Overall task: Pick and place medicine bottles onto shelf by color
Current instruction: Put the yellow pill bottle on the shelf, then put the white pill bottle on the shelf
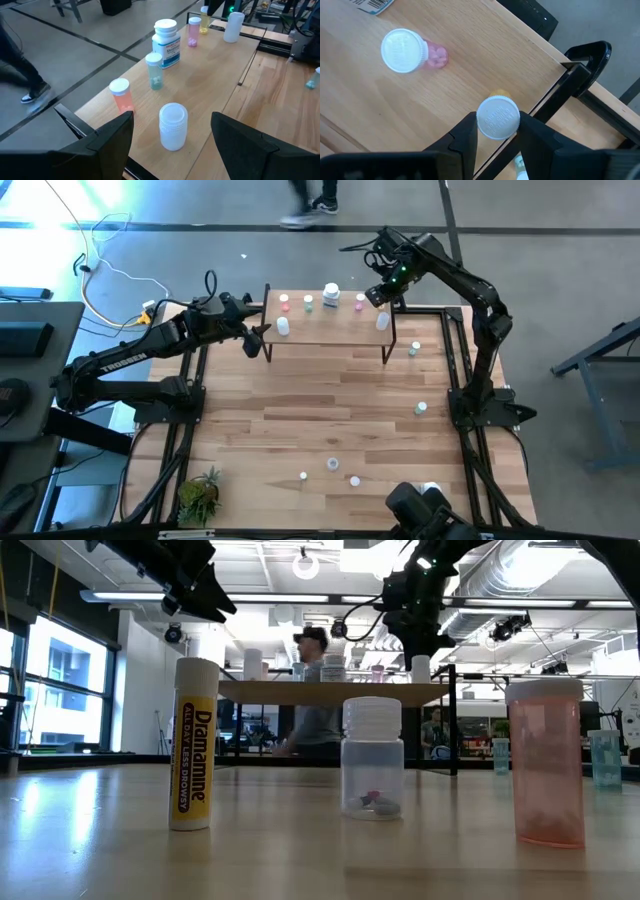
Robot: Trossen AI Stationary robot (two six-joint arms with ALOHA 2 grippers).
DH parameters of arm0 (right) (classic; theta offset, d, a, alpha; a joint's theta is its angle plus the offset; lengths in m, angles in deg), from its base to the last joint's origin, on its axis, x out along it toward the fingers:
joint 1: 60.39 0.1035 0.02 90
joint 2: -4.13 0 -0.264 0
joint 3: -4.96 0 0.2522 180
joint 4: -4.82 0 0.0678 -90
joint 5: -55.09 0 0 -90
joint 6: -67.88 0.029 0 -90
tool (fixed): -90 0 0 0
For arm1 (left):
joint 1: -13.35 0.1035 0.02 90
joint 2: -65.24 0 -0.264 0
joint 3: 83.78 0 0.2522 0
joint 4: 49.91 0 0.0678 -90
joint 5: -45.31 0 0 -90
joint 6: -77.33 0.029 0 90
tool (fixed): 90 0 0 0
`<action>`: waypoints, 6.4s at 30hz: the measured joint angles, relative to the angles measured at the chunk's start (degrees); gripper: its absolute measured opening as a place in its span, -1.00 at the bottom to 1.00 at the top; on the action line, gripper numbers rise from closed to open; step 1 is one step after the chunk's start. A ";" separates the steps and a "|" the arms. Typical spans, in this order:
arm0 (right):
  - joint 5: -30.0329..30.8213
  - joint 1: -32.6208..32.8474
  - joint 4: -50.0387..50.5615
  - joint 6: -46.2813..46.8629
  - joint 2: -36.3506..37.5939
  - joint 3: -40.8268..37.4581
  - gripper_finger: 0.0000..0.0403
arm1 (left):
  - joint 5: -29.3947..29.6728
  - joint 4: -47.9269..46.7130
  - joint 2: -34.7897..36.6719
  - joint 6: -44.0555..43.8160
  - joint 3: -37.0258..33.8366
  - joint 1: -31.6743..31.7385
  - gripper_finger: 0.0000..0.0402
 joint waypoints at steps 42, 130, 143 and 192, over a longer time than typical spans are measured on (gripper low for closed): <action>3.43 -0.40 -2.43 -1.78 5.95 0.00 -0.07 | -0.15 0.00 0.00 -7.53 -0.02 -12.36 0.28; 9.25 32.57 -2.50 21.31 19.76 0.00 -0.07 | 5.45 34.45 -48.92 -19.55 -0.02 -61.85 0.18; 9.25 32.57 -0.39 22.73 19.76 0.00 -0.07 | 5.78 34.51 -48.92 -18.63 -0.02 -61.85 -0.37; 9.30 29.72 3.45 20.90 19.76 0.00 -0.07 | 3.55 27.54 -30.59 -11.26 -0.02 -37.91 -0.62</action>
